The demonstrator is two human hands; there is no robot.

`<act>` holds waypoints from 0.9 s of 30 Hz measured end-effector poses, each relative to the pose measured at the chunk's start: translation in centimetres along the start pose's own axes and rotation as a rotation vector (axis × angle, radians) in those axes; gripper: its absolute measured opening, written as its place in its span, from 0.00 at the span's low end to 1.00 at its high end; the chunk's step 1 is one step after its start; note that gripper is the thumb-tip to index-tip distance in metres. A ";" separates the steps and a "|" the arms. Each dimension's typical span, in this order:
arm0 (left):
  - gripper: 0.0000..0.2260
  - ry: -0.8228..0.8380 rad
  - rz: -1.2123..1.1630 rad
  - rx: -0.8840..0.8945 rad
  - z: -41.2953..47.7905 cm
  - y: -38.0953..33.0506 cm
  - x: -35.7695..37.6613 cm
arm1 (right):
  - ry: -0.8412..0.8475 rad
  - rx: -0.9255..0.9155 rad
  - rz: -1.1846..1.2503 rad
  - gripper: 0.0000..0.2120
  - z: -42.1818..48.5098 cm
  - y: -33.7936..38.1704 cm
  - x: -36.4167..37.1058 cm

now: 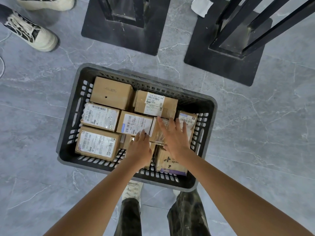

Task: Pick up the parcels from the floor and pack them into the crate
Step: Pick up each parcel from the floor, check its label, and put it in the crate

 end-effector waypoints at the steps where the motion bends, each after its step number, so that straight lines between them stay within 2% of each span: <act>1: 0.29 -0.001 0.006 -0.012 -0.4 -0.3 -0.3 | 0.018 -0.005 0.018 0.52 -0.3 -0.4 -0.3; 4: 0.28 -0.018 0.015 -0.010 -2.0 -1.1 -2.1 | 0.029 0.012 0.087 0.52 -1.5 -2.0 -1.7; 12: 0.27 -0.160 0.052 0.027 -7.2 -2.4 -9.7 | 0.003 0.189 0.185 0.37 -5.9 -5.9 -7.7; 20: 0.27 -0.287 0.105 0.129 -12.0 -2.2 -14.5 | 0.001 0.189 0.185 0.34 -9.0 -4.6 -11.1; 27: 0.27 -0.411 0.155 0.268 -19.5 -3.8 -22.4 | -0.157 0.202 0.267 0.32 -13.6 -4.9 -19.9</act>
Point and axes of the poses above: each hand's wrist, its own z-axis towards the middle knuckle, its own x-axis out of the palm, y = z × x, the point moved 2 cm from there along z, towards the middle knuckle, and after that the axes turned 10 degrees about -z, right-handed, at the moved point
